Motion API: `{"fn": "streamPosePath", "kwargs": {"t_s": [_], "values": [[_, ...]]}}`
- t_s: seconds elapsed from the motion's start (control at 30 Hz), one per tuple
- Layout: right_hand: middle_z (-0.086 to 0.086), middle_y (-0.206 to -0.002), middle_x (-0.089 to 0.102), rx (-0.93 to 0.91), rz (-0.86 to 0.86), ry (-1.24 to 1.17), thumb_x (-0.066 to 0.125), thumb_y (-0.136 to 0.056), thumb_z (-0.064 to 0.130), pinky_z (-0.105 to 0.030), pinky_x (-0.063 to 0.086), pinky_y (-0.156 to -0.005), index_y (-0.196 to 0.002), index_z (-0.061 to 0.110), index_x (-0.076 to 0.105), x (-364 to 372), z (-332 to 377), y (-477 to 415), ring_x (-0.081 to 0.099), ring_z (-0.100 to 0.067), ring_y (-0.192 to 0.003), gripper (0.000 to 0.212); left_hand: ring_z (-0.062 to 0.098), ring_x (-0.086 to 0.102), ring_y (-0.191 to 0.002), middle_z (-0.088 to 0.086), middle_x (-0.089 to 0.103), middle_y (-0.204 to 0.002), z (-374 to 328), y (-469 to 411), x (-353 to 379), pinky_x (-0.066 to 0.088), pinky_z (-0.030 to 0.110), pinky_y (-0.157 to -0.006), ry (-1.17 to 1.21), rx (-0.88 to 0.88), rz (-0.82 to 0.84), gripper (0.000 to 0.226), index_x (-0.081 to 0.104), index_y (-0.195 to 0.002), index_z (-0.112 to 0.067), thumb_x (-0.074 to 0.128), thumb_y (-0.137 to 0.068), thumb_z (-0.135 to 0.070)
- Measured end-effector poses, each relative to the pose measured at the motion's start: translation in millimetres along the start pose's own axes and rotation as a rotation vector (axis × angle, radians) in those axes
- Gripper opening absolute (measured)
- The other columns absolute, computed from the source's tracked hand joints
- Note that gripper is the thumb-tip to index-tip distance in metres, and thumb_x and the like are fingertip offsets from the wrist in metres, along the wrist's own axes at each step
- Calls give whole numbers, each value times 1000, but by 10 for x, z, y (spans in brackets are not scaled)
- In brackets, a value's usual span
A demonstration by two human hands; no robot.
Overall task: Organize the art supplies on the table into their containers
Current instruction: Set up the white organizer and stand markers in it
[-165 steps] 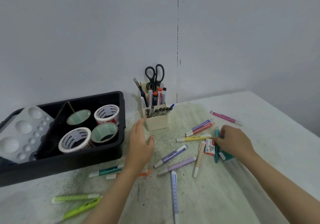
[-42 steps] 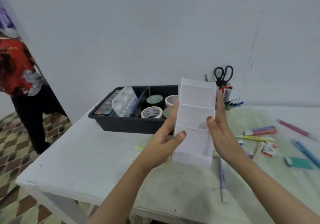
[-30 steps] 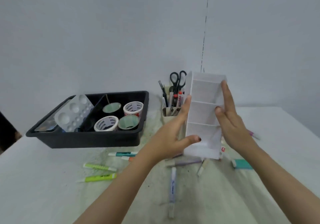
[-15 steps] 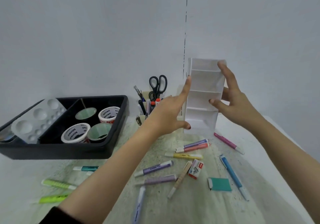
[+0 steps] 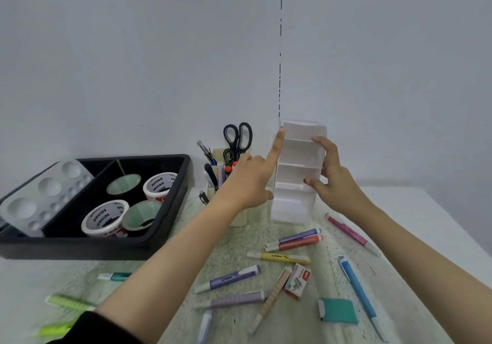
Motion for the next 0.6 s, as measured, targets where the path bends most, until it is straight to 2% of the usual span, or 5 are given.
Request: {"fn": "streamPosePath", "kwargs": {"t_s": [0.07,0.17,0.27,0.4,0.6], "values": [[14,-102,52,1,-2,6,58,-89,2,-33,54,-83,-128,54,12,35,-31,-9,64,-21,-89,79,29,46,-99,8,62,-99,0,-6,30,30,32,-83,-11,-8,1,134,-53,-116,-43,75,-77,-26],[16,-105,50,-3,-15,12,57,-90,3,-39,55,-81,-125,57,14,73,-51,-2,63,-22,-88,78,30,48,-97,5,58,-83,-28,10,38,27,30,-84,-45,-19,-6,127,-52,-115,-38,71,-82,-27],[2,-113,53,17,-2,29,54,-92,5,-46,55,-80,-129,55,13,146,-108,31,63,-27,-92,74,32,54,-96,1,52,-68,-29,19,58,29,36,-102,-20,-54,4,123,-49,-119,-33,69,-84,-25],[0,-118,53,28,-16,23,52,-94,5,-48,54,-81,-131,53,13,178,-152,79,62,-29,-96,72,36,56,-101,7,66,-88,-5,-10,94,26,38,-106,-20,-76,-5,124,-53,-115,-34,67,-85,-19],[7,-120,50,21,3,-1,53,-93,7,-44,53,-87,-131,54,15,190,-141,84,59,-21,-106,71,23,55,-73,1,57,-68,34,-26,94,32,36,-101,-24,-86,-16,118,-36,-138,-25,68,-82,-21]]}}
Point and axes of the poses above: each hand's wrist, its own y-axis away from the middle knuckle, its own x-axis out of the palm, z = x × y, the point moved 10 cm from there along -y, towards the middle knuckle
